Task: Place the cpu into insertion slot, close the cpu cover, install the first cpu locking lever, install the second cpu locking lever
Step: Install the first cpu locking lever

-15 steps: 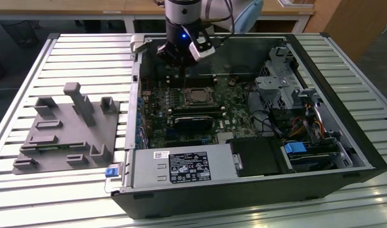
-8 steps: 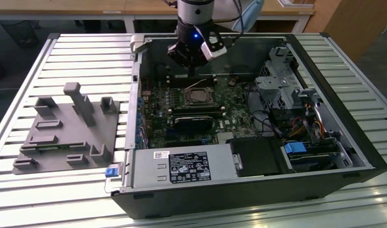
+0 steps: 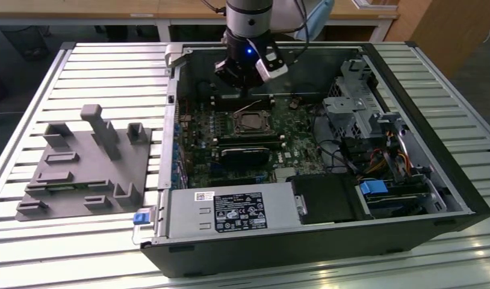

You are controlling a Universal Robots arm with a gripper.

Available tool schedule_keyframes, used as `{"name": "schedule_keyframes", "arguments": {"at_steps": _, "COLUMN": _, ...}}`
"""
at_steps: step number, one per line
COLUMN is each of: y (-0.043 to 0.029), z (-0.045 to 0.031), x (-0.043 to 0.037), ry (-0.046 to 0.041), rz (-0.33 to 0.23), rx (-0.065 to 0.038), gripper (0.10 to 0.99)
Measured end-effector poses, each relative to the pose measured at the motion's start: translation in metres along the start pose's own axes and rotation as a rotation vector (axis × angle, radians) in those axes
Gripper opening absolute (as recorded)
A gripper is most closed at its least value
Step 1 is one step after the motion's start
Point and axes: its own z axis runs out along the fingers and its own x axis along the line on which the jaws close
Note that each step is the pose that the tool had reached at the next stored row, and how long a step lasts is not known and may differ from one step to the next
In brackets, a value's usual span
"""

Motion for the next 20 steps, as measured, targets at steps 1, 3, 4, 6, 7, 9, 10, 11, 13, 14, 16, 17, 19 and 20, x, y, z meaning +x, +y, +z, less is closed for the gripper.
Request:
{"name": "schedule_keyframes", "arguments": {"at_steps": 1, "y": -0.0001, "z": 0.0009, "x": 0.0000, "ry": 0.0000, "rz": 0.000, "rx": 0.000, "gripper": 0.122}}
{"name": "schedule_keyframes", "arguments": {"at_steps": 3, "y": -0.0003, "z": 0.0025, "x": 0.0001, "ry": 0.0000, "rz": 0.000, "rx": 0.000, "gripper": 0.122}}
{"name": "schedule_keyframes", "arguments": {"at_steps": 4, "y": -0.0003, "z": 0.0032, "x": -0.0001, "ry": 0.0001, "rz": 0.000, "rx": 0.000, "gripper": 0.122}}
{"name": "schedule_keyframes", "arguments": {"at_steps": 6, "y": -0.0005, "z": 0.0048, "x": -0.0015, "ry": 0.0000, "rz": 0.000, "rx": 0.000, "gripper": 0.122}}
{"name": "schedule_keyframes", "arguments": {"at_steps": 7, "y": -0.0005, "z": 0.0056, "x": -0.0035, "ry": 0.0001, "rz": 0.000, "rx": 0.000, "gripper": 0.122}}
{"name": "schedule_keyframes", "arguments": {"at_steps": 9, "y": -0.0004, "z": 0.0068, "x": -0.0069, "ry": 0.0002, "rz": 0.000, "rx": 0.000, "gripper": 0.122}}
{"name": "schedule_keyframes", "arguments": {"at_steps": 10, "y": -0.0003, "z": 0.0073, "x": -0.0086, "ry": 0.0001, "rz": 0.000, "rx": 0.000, "gripper": 0.122}}
{"name": "schedule_keyframes", "arguments": {"at_steps": 11, "y": -0.0001, "z": 0.0078, "x": -0.0098, "ry": 0.0000, "rz": 0.000, "rx": 0.000, "gripper": 0.122}}
{"name": "schedule_keyframes", "arguments": {"at_steps": 13, "y": 0.0002, "z": 0.0090, "x": -0.0122, "ry": 0.0000, "rz": 0.000, "rx": 0.000, "gripper": 0.122}}
{"name": "schedule_keyframes", "arguments": {"at_steps": 14, "y": 0.0003, "z": 0.0097, "x": -0.0134, "ry": 0.0001, "rz": 0.000, "rx": 0.000, "gripper": 0.122}}
{"name": "schedule_keyframes", "arguments": {"at_steps": 16, "y": 0.0006, "z": 0.0116, "x": -0.0153, "ry": 0.0001, "rz": 0.000, "rx": 0.000, "gripper": 0.122}}
{"name": "schedule_keyframes", "arguments": {"at_steps": 17, "y": 0.0007, "z": 0.0126, "x": -0.0161, "ry": 0.0001, "rz": 0.000, "rx": 0.000, "gripper": 0.122}}
{"name": "schedule_keyframes", "arguments": {"at_steps": 19, "y": 0.0009, "z": 0.0144, "x": -0.0171, "ry": 0.0001, "rz": 0.000, "rx": 0.000, "gripper": 0.122}}
{"name": "schedule_keyframes", "arguments": {"at_steps": 20, "y": 0.0011, "z": 0.0153, "x": -0.0175, "ry": 0.0001, "rz": 0.000, "rx": 0.000, "gripper": 0.122}}
